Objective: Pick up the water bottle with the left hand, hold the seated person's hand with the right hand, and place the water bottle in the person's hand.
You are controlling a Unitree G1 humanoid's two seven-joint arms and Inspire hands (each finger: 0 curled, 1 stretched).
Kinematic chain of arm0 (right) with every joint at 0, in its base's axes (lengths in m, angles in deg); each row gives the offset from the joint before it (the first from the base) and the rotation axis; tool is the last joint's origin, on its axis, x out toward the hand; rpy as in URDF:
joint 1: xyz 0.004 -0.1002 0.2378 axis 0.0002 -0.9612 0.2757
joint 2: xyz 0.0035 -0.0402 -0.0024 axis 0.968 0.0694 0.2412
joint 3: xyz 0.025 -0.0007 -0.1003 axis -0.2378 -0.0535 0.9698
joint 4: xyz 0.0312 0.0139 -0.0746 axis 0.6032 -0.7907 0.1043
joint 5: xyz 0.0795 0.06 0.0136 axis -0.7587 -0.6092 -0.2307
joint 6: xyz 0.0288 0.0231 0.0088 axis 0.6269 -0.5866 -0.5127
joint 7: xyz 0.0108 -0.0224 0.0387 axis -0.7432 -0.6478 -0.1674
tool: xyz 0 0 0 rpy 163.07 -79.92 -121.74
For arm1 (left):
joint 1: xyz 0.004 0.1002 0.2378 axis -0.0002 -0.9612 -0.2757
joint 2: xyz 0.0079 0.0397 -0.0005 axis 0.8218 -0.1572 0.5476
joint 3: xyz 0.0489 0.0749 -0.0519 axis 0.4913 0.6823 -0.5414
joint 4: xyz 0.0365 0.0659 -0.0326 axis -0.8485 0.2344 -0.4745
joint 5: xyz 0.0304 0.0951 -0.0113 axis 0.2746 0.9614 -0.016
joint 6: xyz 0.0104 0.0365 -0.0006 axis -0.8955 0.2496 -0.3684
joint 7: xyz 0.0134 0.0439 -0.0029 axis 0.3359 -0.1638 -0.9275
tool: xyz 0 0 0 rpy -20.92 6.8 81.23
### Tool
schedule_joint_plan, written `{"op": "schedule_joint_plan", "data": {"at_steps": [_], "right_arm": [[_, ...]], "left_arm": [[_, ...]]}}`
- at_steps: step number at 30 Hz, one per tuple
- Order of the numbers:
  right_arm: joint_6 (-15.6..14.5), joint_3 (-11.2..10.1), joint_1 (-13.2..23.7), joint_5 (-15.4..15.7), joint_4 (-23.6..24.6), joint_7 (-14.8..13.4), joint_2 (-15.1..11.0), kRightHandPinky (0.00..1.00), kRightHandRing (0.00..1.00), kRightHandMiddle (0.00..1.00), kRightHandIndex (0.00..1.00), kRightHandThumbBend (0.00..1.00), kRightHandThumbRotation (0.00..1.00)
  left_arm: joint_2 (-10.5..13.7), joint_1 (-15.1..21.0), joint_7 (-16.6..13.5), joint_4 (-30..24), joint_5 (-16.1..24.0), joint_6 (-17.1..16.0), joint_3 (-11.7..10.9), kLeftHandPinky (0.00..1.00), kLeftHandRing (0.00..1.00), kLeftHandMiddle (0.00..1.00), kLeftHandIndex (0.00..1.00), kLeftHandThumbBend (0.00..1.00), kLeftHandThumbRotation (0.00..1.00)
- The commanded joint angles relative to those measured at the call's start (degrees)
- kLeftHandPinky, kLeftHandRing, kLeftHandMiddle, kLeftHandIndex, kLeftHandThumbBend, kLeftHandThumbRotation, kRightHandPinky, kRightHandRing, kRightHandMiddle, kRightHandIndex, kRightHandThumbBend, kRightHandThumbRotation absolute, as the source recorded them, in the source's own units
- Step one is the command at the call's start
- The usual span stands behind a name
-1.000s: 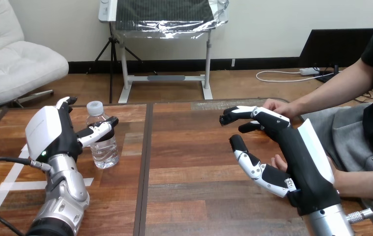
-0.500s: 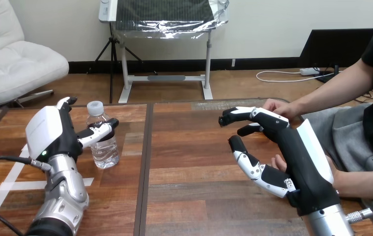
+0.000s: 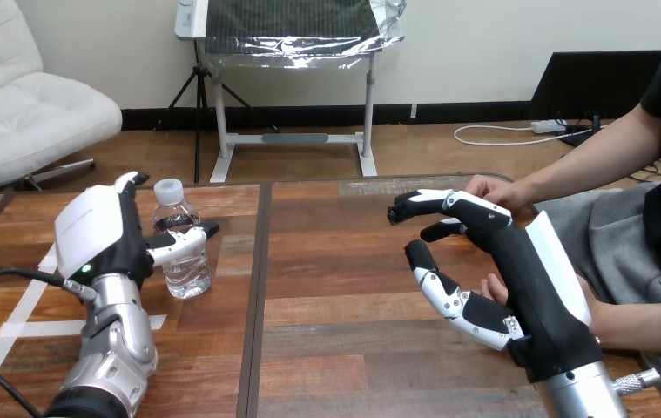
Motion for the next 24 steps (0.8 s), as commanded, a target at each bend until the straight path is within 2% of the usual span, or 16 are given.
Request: {"op": "schedule_joint_plan", "data": {"at_steps": [1, 8, 14, 24], "right_arm": [[0.21, -0.68, 3.50, -0.33, 2.57, 0.23, -0.60, 0.63, 0.75, 0.75, 0.63, 0.28, 0.00], [0.27, -0.73, 3.43, -0.14, 2.50, 0.23, -0.71, 0.63, 0.75, 0.75, 0.63, 0.29, 0.00], [0.34, -0.73, 3.28, -0.21, 2.36, 0.20, -0.64, 0.64, 0.76, 0.75, 0.64, 0.29, 0.00], [0.18, -0.73, 2.82, -0.30, 2.74, 0.37, -0.55, 0.64, 0.76, 0.75, 0.65, 0.30, 0.00]], "left_arm": [[1.08, 5.16, 0.43, -0.45, 0.72, -0.64, 0.73, 0.82, 0.84, 0.86, 0.85, 0.94, 0.53], [0.89, 6.02, 2.14, 0.03, -0.06, -0.77, 0.49, 0.84, 0.85, 0.87, 0.87, 0.94, 0.55], [0.26, 6.76, 3.87, 0.43, -1.77, -0.65, -0.67, 0.84, 0.86, 0.88, 0.88, 0.94, 0.54], [-0.62, 8.40, 8.84, 3.04, -5.84, 0.21, -2.44, 0.81, 0.87, 0.89, 0.90, 0.97, 0.57]]}}
